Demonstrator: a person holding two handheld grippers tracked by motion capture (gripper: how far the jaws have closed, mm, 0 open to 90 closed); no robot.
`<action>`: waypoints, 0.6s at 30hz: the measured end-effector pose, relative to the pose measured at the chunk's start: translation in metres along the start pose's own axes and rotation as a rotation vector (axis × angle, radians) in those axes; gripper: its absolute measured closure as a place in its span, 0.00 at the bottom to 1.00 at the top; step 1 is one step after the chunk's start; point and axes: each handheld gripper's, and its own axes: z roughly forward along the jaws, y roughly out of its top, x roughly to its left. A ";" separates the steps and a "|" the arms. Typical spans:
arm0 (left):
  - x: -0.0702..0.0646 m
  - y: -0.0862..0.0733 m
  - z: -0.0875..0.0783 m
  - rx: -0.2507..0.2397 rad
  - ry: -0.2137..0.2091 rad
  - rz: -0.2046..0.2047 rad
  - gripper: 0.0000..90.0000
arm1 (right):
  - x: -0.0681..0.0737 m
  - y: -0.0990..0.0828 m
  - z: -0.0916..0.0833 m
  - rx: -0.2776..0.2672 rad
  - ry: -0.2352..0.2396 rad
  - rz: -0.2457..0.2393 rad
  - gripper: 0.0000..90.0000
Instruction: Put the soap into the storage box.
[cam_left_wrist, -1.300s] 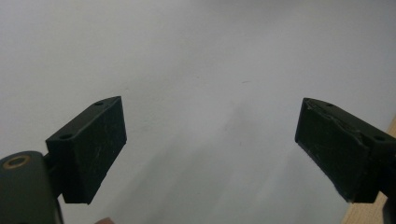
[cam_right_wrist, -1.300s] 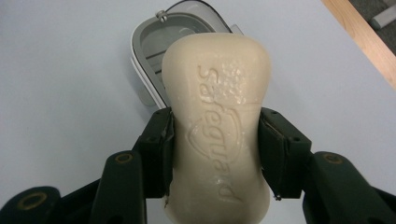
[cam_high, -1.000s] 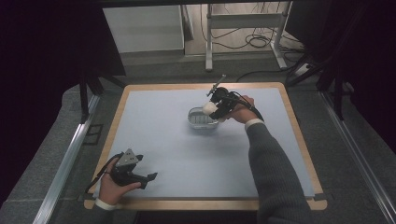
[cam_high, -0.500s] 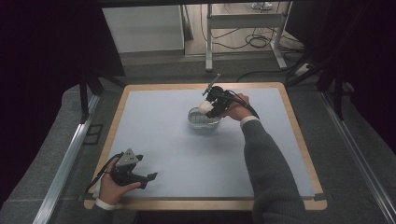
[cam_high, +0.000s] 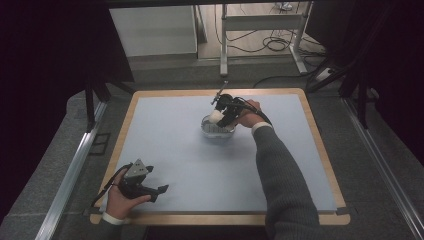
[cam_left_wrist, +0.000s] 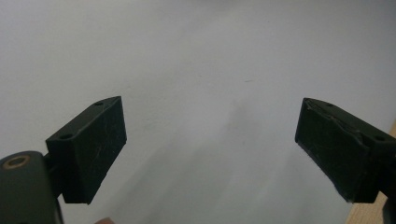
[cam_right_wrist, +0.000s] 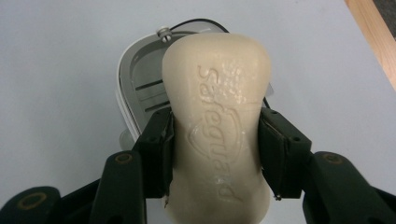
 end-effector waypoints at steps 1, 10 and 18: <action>0.000 0.000 0.000 0.001 0.001 0.001 0.10 | 0.001 0.002 0.003 -0.002 0.003 -0.012 0.55; 0.001 -0.001 0.000 -0.002 -0.001 -0.008 0.10 | 0.001 0.003 0.016 0.034 0.002 -0.017 0.54; 0.000 0.000 0.001 -0.001 -0.001 -0.001 0.10 | -0.001 0.000 0.011 -0.021 0.005 0.056 0.47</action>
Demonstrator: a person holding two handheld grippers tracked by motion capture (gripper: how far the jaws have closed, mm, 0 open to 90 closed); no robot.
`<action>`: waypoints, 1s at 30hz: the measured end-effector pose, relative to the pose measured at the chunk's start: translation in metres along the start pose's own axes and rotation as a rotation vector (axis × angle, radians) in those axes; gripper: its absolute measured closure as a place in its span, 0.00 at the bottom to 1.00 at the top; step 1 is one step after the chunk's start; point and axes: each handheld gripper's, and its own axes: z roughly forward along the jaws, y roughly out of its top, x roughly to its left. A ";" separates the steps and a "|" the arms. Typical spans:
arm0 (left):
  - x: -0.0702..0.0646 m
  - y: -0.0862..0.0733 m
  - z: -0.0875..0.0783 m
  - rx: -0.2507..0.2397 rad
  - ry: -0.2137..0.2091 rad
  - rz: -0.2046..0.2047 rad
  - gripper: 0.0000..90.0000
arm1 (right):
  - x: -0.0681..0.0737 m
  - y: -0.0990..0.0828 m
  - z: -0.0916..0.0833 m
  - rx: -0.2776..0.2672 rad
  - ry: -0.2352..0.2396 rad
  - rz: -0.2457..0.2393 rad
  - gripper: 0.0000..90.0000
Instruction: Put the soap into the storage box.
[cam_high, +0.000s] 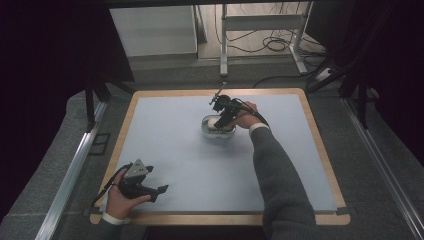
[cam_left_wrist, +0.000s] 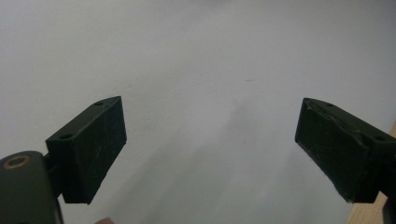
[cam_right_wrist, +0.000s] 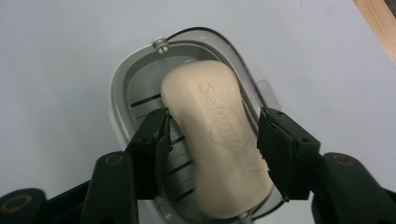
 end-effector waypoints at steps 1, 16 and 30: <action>0.000 0.000 0.000 0.000 0.000 0.001 0.10 | 0.000 -0.001 -0.002 -0.007 -0.002 0.009 0.46; -0.001 0.000 0.001 0.005 0.001 0.010 0.10 | 0.010 -0.033 -0.035 -0.176 -0.037 0.172 0.37; -0.002 0.001 0.001 0.008 0.007 0.006 0.10 | 0.040 -0.115 -0.057 -0.278 -0.081 0.268 0.34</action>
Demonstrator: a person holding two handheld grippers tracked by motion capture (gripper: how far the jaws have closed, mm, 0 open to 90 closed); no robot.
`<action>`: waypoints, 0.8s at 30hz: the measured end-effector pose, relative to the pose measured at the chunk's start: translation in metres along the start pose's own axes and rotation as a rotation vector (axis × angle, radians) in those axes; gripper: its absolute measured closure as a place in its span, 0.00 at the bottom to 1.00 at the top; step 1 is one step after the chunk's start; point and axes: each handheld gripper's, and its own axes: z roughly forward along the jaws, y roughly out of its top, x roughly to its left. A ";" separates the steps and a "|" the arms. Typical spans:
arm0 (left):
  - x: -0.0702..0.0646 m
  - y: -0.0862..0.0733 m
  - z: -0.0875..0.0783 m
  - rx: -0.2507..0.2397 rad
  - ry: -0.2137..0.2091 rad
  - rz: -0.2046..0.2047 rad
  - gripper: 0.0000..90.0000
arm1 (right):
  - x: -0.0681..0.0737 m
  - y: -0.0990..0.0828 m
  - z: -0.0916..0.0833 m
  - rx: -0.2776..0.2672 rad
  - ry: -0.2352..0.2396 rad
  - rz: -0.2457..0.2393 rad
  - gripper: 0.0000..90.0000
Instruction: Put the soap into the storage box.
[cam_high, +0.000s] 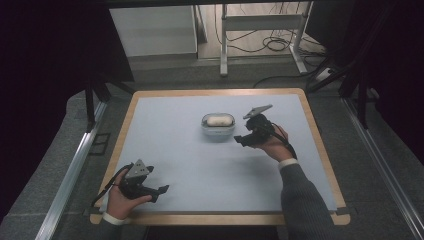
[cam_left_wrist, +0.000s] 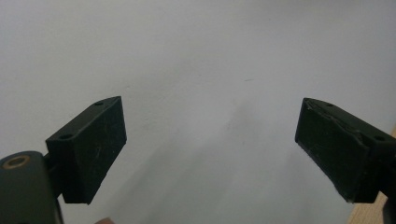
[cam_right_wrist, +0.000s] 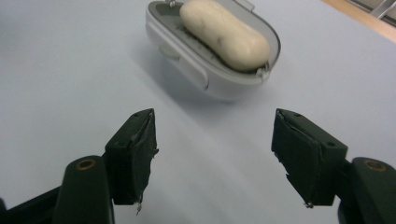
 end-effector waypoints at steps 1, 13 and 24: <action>0.000 0.000 0.000 0.001 0.001 0.000 0.10 | 0.001 -0.015 -0.010 -0.043 0.015 0.026 0.33; -0.001 0.001 0.000 0.010 0.005 0.005 0.10 | 0.015 -0.087 -0.042 -0.093 -0.079 0.084 0.31; -0.002 0.002 -0.001 0.002 0.005 0.008 0.10 | 0.016 -0.122 -0.045 -0.089 -0.102 0.130 0.31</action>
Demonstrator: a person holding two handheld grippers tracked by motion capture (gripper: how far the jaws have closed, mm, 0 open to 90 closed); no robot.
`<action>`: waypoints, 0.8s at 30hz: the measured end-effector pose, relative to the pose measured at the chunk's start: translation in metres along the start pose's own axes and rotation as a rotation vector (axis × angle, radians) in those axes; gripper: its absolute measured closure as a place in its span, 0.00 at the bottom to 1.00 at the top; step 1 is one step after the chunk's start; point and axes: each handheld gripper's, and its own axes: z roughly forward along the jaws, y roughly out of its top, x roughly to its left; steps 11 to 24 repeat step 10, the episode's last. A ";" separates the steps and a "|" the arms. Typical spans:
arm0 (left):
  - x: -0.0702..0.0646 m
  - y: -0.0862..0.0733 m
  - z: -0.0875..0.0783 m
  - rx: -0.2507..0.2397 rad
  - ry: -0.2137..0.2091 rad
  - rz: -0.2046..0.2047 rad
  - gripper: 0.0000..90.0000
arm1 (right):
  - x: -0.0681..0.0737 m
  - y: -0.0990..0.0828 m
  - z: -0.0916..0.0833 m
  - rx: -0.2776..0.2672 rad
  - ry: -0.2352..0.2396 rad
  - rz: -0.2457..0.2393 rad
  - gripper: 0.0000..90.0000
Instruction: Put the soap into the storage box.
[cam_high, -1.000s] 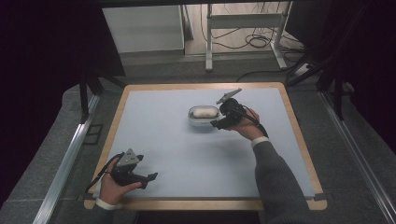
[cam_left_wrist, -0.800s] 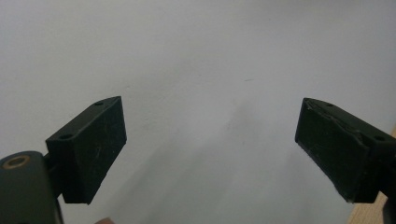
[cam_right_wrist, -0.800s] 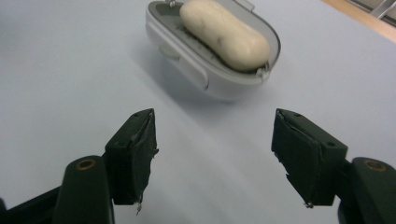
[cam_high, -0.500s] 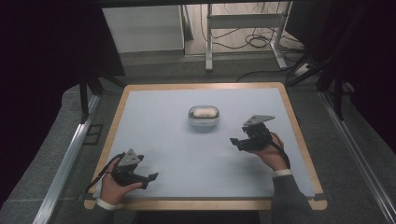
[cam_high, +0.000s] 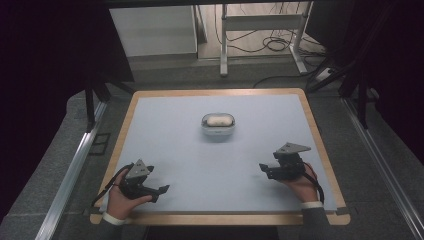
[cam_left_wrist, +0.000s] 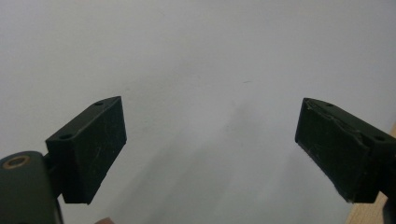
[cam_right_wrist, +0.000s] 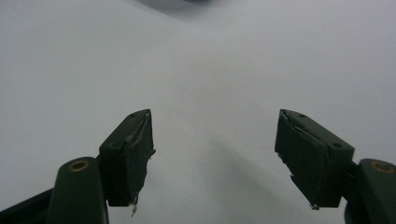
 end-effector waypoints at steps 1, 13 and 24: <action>0.000 0.000 0.000 0.000 0.000 0.000 0.10 | 0.000 0.000 0.000 -0.002 -0.002 0.000 0.31; 0.001 -0.001 0.001 0.004 -0.002 0.001 0.10 | 0.002 0.001 0.000 -0.045 -0.015 -0.010 0.31; 0.001 -0.001 0.001 0.004 -0.002 0.001 0.10 | 0.002 0.001 0.000 -0.045 -0.015 -0.010 0.31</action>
